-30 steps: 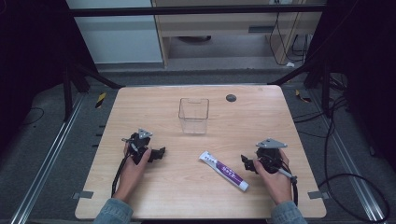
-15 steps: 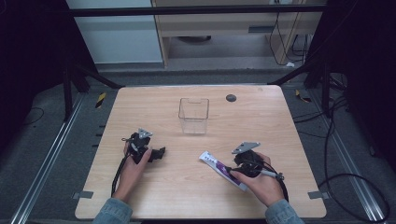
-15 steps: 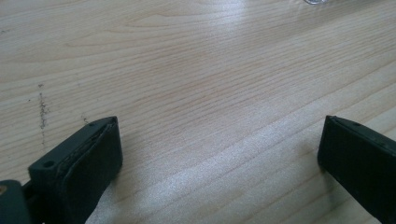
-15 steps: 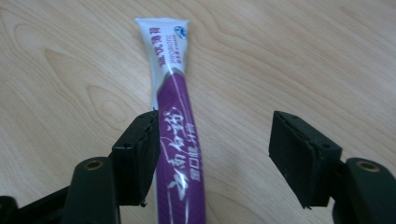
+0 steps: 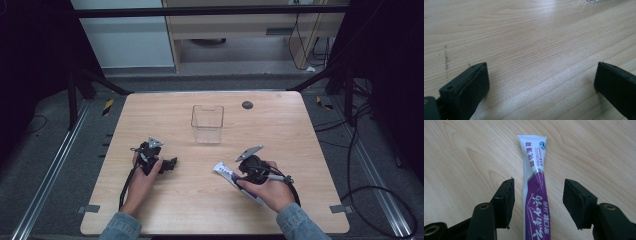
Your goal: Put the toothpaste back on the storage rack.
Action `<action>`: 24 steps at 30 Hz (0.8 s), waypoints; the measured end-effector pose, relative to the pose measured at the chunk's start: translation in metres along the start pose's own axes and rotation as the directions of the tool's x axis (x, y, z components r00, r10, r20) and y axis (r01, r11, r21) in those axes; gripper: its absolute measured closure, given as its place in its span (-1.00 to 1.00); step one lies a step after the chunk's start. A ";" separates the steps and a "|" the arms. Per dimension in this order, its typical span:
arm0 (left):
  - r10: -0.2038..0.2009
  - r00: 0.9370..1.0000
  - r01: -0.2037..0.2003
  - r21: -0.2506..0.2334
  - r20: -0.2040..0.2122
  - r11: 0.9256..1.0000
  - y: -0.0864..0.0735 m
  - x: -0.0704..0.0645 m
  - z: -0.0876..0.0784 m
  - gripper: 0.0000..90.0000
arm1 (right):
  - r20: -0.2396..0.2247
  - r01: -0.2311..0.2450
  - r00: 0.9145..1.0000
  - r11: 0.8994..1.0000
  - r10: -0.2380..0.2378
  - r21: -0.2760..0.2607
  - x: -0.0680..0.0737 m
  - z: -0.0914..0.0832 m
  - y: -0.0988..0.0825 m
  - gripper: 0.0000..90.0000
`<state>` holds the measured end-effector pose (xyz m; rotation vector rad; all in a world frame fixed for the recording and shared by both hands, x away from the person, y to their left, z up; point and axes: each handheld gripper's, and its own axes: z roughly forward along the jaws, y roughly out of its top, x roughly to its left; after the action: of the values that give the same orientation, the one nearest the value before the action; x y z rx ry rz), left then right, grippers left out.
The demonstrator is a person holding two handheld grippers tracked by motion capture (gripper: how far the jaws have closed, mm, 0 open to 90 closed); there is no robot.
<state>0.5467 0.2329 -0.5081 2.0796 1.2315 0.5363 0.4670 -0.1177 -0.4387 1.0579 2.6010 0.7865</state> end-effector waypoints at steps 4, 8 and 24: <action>0.001 1.000 -0.001 0.000 0.001 1.000 0.000 0.000 0.000 -1.00 | -0.011 0.010 1.000 0.999 -0.009 0.035 0.003 0.004 0.009 0.00; 0.002 1.000 -0.002 -0.001 0.002 1.000 0.000 0.000 0.000 -1.00 | -0.025 0.022 0.999 0.998 -0.020 0.063 0.006 0.009 0.013 0.08; 0.006 1.000 -0.006 0.000 0.004 1.000 0.001 0.001 0.001 -1.00 | -0.026 0.020 1.000 0.990 -0.017 0.142 -0.001 0.030 0.019 0.17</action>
<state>0.5478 0.2332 -0.5080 2.0839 1.2233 0.5342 0.4908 -0.0955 -0.4535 1.0661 2.7180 0.6214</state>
